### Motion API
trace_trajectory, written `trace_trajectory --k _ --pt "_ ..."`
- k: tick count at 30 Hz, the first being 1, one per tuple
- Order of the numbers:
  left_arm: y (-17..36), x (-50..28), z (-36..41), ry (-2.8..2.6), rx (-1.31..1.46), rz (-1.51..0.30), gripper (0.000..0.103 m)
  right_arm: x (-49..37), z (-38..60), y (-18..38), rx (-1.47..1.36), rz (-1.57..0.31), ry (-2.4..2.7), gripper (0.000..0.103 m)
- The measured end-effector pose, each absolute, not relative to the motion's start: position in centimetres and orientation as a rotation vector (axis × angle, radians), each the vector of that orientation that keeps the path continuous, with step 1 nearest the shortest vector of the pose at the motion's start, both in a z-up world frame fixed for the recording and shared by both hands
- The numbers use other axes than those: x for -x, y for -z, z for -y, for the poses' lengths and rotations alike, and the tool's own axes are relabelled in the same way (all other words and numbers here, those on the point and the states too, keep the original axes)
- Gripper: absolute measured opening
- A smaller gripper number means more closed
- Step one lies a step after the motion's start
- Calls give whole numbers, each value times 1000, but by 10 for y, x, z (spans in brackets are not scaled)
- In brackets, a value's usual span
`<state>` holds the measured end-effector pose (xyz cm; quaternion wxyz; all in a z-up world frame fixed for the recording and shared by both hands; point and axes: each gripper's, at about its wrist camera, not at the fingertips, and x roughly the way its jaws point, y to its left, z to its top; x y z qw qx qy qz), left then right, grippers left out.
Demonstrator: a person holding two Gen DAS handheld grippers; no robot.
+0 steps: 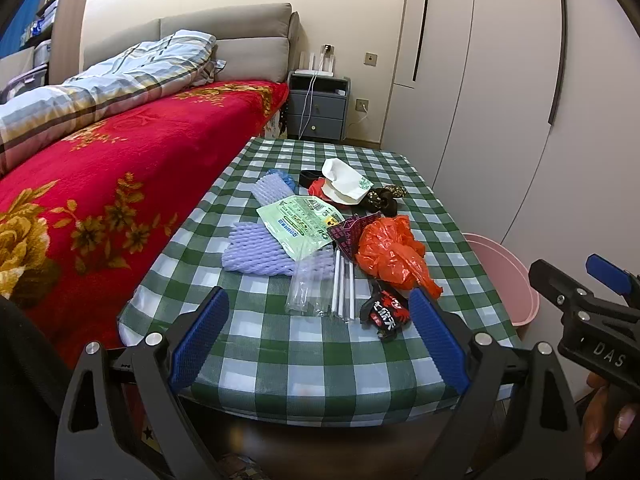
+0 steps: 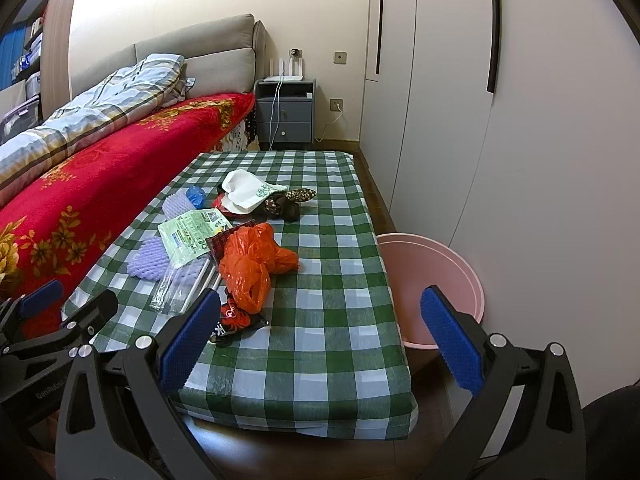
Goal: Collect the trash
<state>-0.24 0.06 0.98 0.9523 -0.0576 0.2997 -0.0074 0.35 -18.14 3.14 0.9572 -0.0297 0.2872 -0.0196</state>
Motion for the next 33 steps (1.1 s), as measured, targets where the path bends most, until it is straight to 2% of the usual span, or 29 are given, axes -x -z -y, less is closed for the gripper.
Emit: trace_trajectory --k 27,31,33 --pt "-10 3 5 30 117 -600 88 -1 181 -35 48 -563 31 98" --pt "-11 4 5 43 117 -599 88 -1 182 -35 41 -568 26 94" --pt "-12 5 4 50 118 -597 83 -1 182 -35 43 -567 24 92"
